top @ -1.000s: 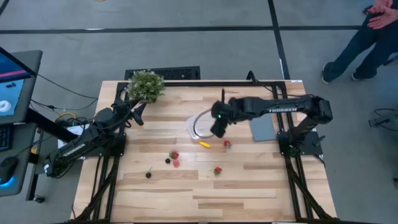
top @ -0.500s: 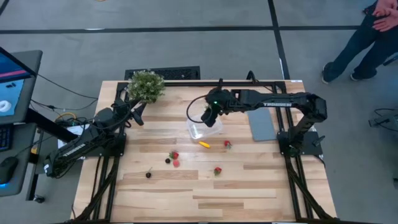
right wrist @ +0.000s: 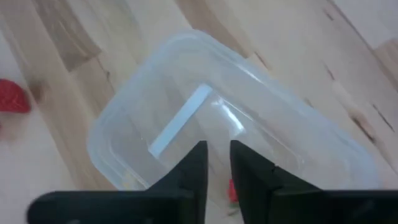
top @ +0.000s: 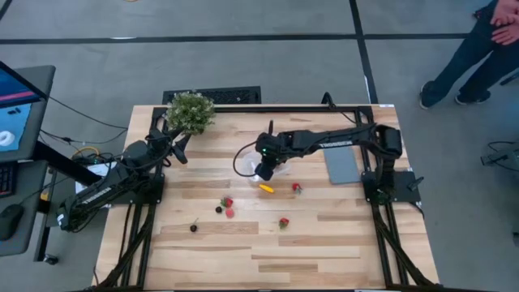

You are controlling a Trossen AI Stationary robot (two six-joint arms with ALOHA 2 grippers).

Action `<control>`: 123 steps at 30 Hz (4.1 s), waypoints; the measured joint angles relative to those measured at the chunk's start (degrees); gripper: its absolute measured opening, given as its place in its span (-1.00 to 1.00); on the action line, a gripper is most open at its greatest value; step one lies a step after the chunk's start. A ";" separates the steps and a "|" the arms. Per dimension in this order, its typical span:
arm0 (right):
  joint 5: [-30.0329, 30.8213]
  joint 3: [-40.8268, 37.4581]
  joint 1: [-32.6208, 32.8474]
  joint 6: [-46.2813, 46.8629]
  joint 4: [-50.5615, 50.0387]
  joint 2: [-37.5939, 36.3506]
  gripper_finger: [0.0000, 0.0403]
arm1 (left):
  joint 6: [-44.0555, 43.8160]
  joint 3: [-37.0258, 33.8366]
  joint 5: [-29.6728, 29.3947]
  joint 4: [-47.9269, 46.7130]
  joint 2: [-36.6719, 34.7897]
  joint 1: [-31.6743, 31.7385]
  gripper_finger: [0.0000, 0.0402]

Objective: Pick and placing Produce into tupperware
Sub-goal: Put the strawberry into the transparent bin

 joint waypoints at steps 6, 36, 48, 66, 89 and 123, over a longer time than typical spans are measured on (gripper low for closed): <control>0.01 0.02 -0.19 -0.09 -2.45 -0.98 -0.66 | 0.62 0.00 0.00 -0.02 0.00 0.00 -0.04; 0.28 0.04 0.30 6.12 -22.94 -25.11 -0.09 | 3.81 -0.02 0.28 0.16 0.00 0.00 -0.04; -0.86 -0.37 2.73 7.61 -25.11 -21.60 0.29 | 4.40 -0.07 0.11 0.44 0.00 0.00 -0.04; 0.42 -2.14 11.21 14.14 -28.72 -4.91 0.29 | 3.51 -0.04 1.38 0.07 2.07 0.11 -0.04; 2.09 -4.52 14.88 17.17 -24.26 2.05 0.29 | 1.27 -0.04 1.46 -0.04 2.69 0.13 -0.04; -1.34 -9.94 12.98 16.65 -16.64 1.83 0.08 | -0.67 -0.04 0.04 -0.15 2.69 0.15 -0.04</control>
